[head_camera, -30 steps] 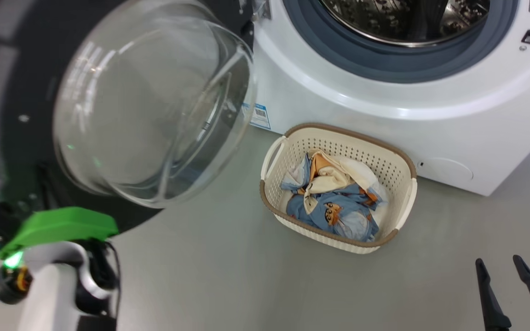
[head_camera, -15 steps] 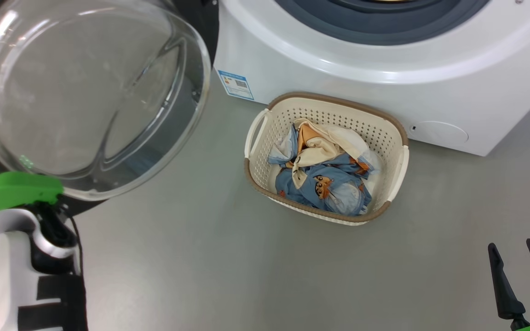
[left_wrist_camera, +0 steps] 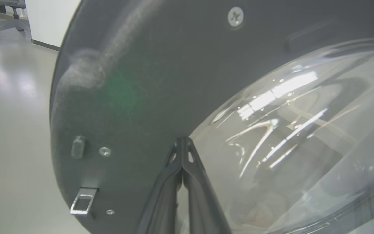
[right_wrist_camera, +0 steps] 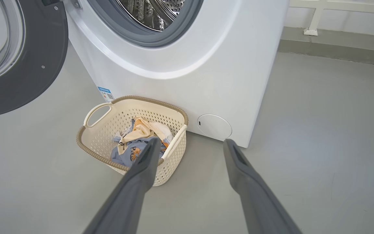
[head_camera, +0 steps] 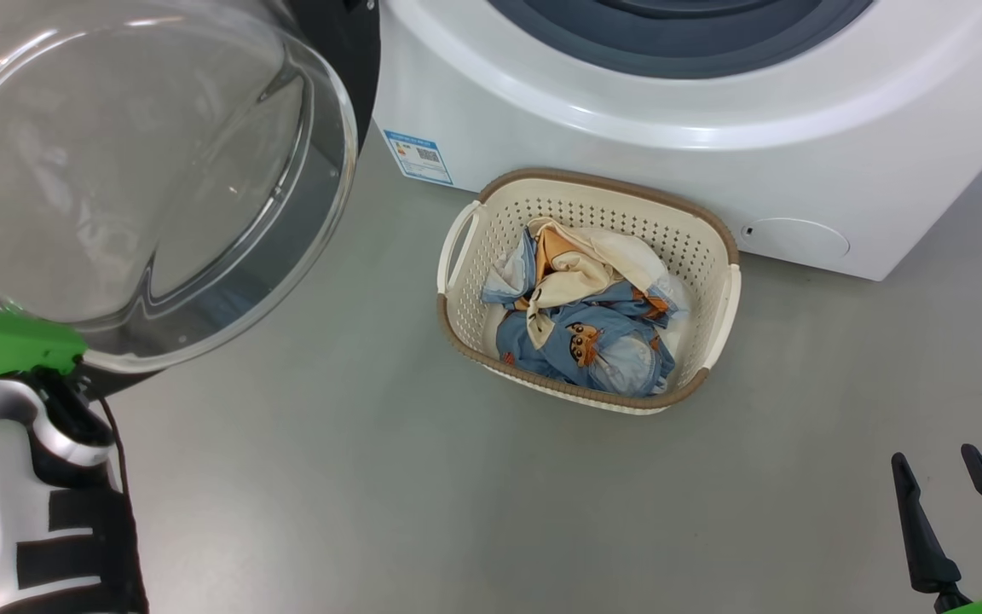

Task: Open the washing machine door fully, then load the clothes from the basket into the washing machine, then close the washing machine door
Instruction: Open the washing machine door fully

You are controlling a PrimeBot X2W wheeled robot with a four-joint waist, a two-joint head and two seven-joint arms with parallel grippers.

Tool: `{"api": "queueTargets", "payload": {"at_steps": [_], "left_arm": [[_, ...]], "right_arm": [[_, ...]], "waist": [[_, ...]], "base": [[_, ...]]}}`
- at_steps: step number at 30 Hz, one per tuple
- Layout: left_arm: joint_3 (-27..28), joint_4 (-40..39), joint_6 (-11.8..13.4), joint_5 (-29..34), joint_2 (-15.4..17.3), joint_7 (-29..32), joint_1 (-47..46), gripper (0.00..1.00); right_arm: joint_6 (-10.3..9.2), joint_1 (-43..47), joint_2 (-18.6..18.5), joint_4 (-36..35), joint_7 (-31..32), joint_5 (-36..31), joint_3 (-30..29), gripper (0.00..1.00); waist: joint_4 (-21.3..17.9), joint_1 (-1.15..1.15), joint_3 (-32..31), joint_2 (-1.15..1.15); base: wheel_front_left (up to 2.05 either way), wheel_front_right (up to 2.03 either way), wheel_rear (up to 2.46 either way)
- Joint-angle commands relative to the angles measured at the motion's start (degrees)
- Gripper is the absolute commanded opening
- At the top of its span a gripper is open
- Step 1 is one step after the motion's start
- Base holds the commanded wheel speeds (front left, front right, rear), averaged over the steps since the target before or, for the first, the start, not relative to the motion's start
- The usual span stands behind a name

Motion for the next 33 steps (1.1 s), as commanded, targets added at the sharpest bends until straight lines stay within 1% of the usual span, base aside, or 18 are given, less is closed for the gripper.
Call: {"api": "queueTargets", "payload": {"at_steps": [1,5,11,13,15,19,21,22,23,24,25,26,27,30,31,33], "left_arm": [[2.19,-0.91,-0.40,1.09,2.85,-0.30,-1.47,0.00],[3.11,-0.56,-1.09,2.00,2.85,-0.30,-1.79,0.00],[3.06,-1.54,-3.04,1.16,2.85,-0.30,-0.22,0.00],[2.47,-2.33,-3.89,0.95,2.85,-0.30,0.85,0.00],[1.80,-2.78,-5.13,-0.64,2.85,-0.30,1.99,0.00],[0.13,-5.74,-6.27,-1.36,2.85,-0.30,4.76,0.00],[-1.12,-7.79,-6.83,-2.99,2.85,-0.30,6.11,0.00],[-2.05,-9.05,-7.26,-3.77,2.85,-0.30,6.84,0.07],[-3.03,-10.42,-7.63,-4.71,2.85,-0.30,7.62,0.22],[-4.06,-11.89,-7.84,-5.50,2.85,-0.30,8.47,0.46],[-5.20,-13.32,-7.94,-6.02,2.85,-0.30,9.37,0.64],[-6.43,-14.80,-8.14,-6.55,2.85,-0.30,10.24,0.84],[-7.90,-16.16,-8.39,-6.60,2.85,-0.30,11.16,1.00],[-12.40,-19.37,-9.74,-6.73,2.85,-0.30,13.54,1.00],[-13.75,-20.40,-10.57,-7.16,2.85,-0.30,14.18,1.00],[-15.34,-22.51,-11.68,-8.16,2.85,-0.30,15.55,1.00]], "right_arm": [[0.09,-1.12,-0.56,-0.95,-0.68,0.56,1.43,1.00],[0.09,-1.35,-0.20,-0.53,-0.68,0.59,1.43,1.00],[0.09,-1.47,1.03,0.03,-0.68,0.60,1.22,1.00],[0.09,-1.42,1.58,0.23,-0.68,0.54,1.26,1.00],[0.09,-1.45,2.09,0.45,-0.68,0.45,1.41,1.00],[0.09,-1.47,3.40,0.98,-0.68,0.32,1.45,1.00],[0.09,-1.35,4.01,1.32,-0.68,0.18,1.53,1.00],[0.09,-1.29,4.29,1.44,-0.68,0.10,1.58,1.00],[0.09,-1.25,4.55,1.52,-0.68,0.03,1.69,1.00],[0.09,-1.20,4.77,1.59,-0.68,-0.03,1.80,1.00],[0.09,-1.16,4.97,1.62,-0.68,-0.10,1.85,1.00],[0.09,-1.12,5.18,1.62,-0.68,-0.18,1.87,1.00],[0.09,-1.11,5.35,1.59,-0.68,-0.25,1.92,1.00],[0.09,-1.20,5.71,1.49,-0.68,-0.55,2.30,1.00],[0.09,-1.24,5.83,1.42,-0.68,-0.67,2.44,1.00],[0.09,-1.39,6.00,1.20,-0.68,-0.99,2.87,1.00]], "waist": [[-0.11,0.00,-0.15,0.00],[-0.18,0.00,-0.80,0.00],[0.01,0.00,-3.30,0.00],[0.16,0.00,-4.33,0.00],[0.20,0.00,-5.38,0.00],[0.33,0.00,-7.54,0.00],[0.36,0.00,-8.56,0.00],[0.34,0.00,-9.02,0.00],[0.22,0.00,-9.49,0.00],[0.07,0.00,-9.93,0.00],[-0.11,0.00,-10.41,0.00],[-0.37,0.00,-10.84,0.00],[-0.69,0.00,-11.18,0.00],[-2.01,0.00,-12.29,0.00],[-2.57,0.00,-12.64,0.00],[-3.95,0.00,-13.31,0.00]], "base": [[0.00,0.00,0.00],[0.00,0.00,0.00],[0.00,0.00,0.00],[0.00,0.00,0.00],[0.00,0.00,0.00],[0.00,0.00,0.00],[0.00,0.00,0.00],[0.00,0.00,0.00],[0.00,0.00,0.00],[0.00,0.00,0.00],[0.00,0.00,0.00],[0.00,0.00,0.00],[0.00,0.00,0.00],[0.00,0.00,0.00],[0.00,0.00,0.00],[0.00,0.00,0.00]]}}
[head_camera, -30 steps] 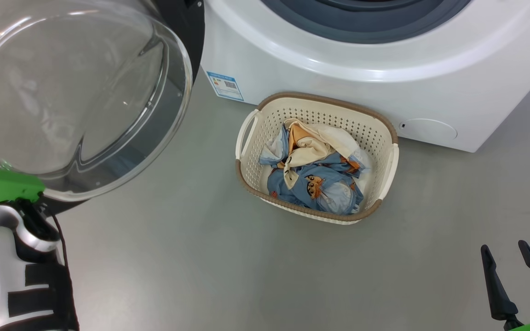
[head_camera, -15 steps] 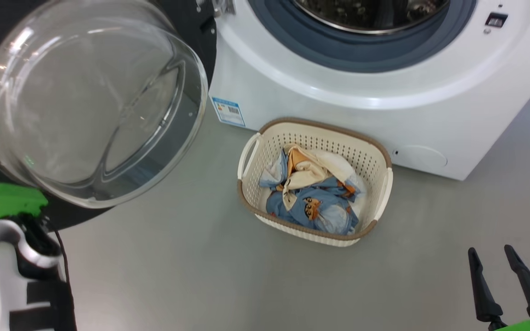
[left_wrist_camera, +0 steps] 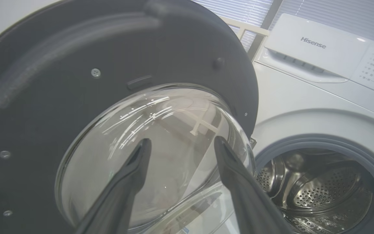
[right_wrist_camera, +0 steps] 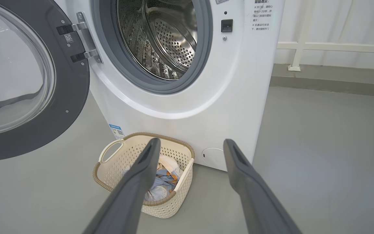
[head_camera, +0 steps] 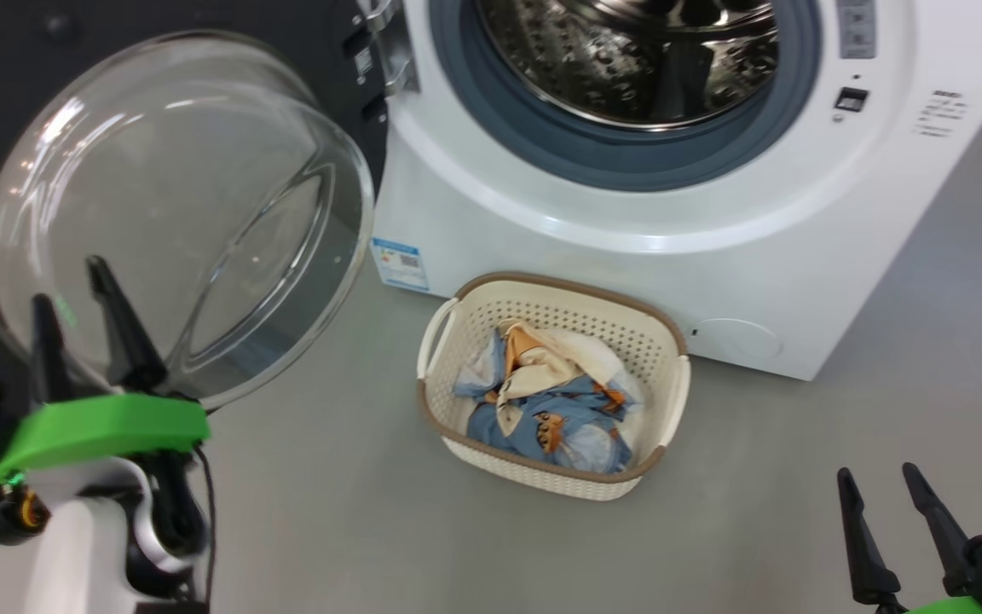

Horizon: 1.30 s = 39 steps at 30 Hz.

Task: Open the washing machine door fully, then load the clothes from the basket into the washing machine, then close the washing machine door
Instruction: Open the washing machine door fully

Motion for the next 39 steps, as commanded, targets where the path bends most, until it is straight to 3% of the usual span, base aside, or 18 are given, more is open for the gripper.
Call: {"api": "queueTargets", "payload": {"at_steps": [1,8,13,25,39], "left_arm": [[0.04,-2.69,-1.13,0.40,1.93,-0.30,0.75,1.00],[-3.73,-1.73,-10.13,0.94,2.04,-0.30,5.15,1.00],[-3.44,1.29,-14.08,3.20,2.32,-0.30,8.11,1.00],[-0.96,0.44,-16.56,11.30,2.19,-0.30,13.46,1.00],[-2.52,-1.92,-16.74,19.50,1.97,-0.30,19.03,1.00]], "right_arm": [[0.09,-0.64,-0.35,-1.55,-0.68,-0.76,2.01,1.00],[0.09,-0.80,0.18,-2.98,-0.68,-1.50,3.02,1.00],[0.09,-0.70,0.41,-4.46,-0.68,-1.86,3.25,1.00],[0.09,-0.56,0.60,-5.66,-0.68,-1.98,3.66,1.00],[0.09,-1.47,0.60,-5.66,-0.68,-2.08,4.82,1.00]], "waist": [[-2.87,0.00,-1.83,0.00],[-8.44,0.00,-4.39,0.00],[-12.64,0.00,-5.08,0.00],[-20.34,0.00,-4.01,0.00],[-24.64,0.00,-2.77,0.00]], "base": [[0.00,0.00,0.00],[0.00,0.00,0.00],[0.00,0.00,0.00],[0.00,0.00,0.00],[0.00,0.00,0.00]]}}
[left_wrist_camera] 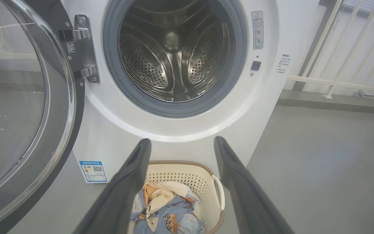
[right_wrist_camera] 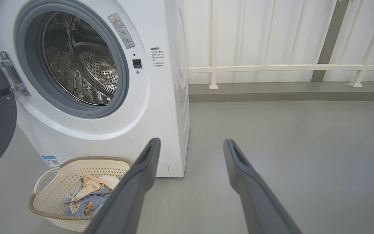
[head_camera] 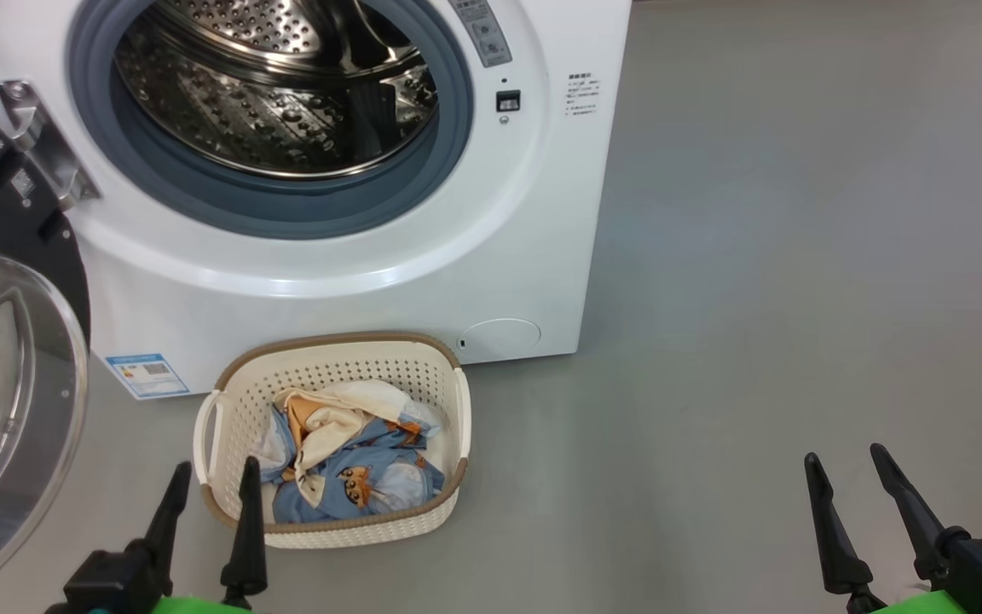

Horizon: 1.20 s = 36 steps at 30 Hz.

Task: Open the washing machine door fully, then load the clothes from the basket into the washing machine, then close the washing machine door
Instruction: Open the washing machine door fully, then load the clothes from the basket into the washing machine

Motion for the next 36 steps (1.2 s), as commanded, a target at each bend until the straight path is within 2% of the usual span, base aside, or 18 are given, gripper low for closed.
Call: {"api": "queueTargets", "payload": {"at_steps": [1,14,36], "left_arm": [[1.95,-1.93,-0.13,0.71,0.79,-0.33,-0.16,1.00],[2.17,-3.95,-0.14,-0.11,0.76,-0.33,3.28,1.00],[2.74,-3.09,-0.14,-1.35,0.75,-0.33,3.15,1.00]], "right_arm": [[0.09,-1.47,-0.41,-1.23,-0.68,-0.79,1.15,1.00],[0.09,0.88,0.29,-0.61,-0.68,-1.57,-1.75,1.00],[0.09,0.90,0.37,-0.44,-0.68,-1.45,-1.84,1.00]], "waist": [[-0.31,0.00,-0.01,0.00],[0.61,0.00,-1.21,0.00],[1.38,0.00,-1.19,0.00]], "base": [[0.00,0.00,0.00],[0.00,0.00,0.00],[0.06,-0.06,0.00]]}}
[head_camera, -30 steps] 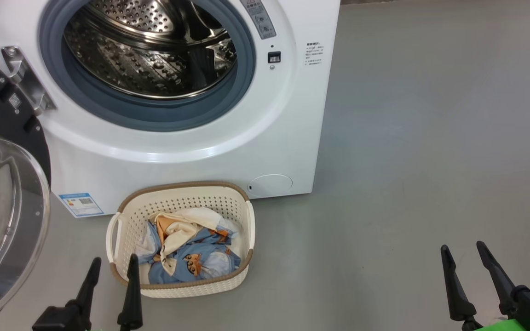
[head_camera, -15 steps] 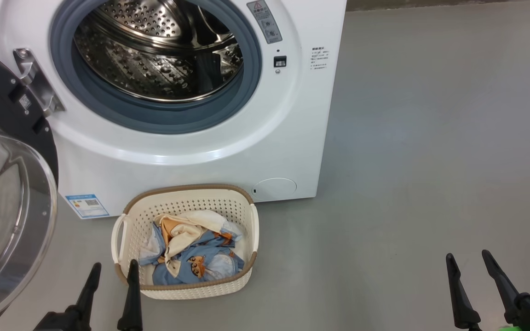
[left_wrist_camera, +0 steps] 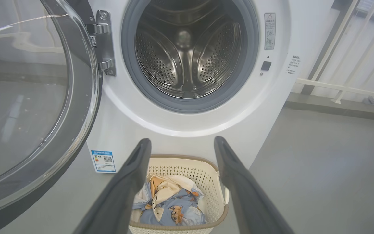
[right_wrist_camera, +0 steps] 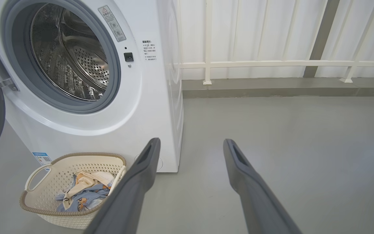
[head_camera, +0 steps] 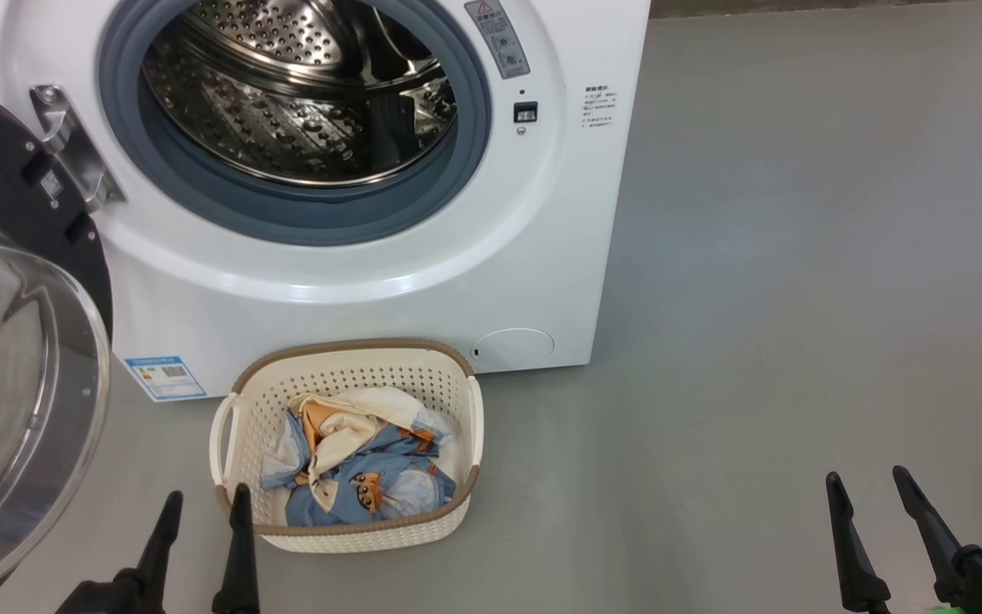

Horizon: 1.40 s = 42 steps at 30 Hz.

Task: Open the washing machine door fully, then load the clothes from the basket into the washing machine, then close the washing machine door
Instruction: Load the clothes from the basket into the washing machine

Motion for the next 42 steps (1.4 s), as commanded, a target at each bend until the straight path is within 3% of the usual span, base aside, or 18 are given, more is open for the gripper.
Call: {"api": "queueTargets", "payload": {"at_steps": [1,19,42], "left_arm": [[2.17,-0.96,-0.14,0.18,0.71,-0.35,-1.04,1.00],[3.65,-0.83,-0.07,0.85,0.71,-0.35,-1.51,1.00],[2.43,-0.90,0.98,0.56,0.71,-0.35,-2.63,1.00]], "right_arm": [[0.09,-0.78,-0.68,-1.31,-0.68,0.05,1.32,1.00],[0.09,-1.07,-0.64,-1.33,-0.68,0.65,1.38,1.00],[0.09,-2.64,-0.07,-0.18,-0.68,2.56,2.43,1.00]], "waist": [[0.11,0.00,0.12,0.00],[0.43,0.00,0.62,0.00],[-1.29,0.00,4.63,0.00]], "base": [[0.68,-0.68,0.00],[1.18,-1.18,0.00],[0.05,-0.05,0.00]]}}
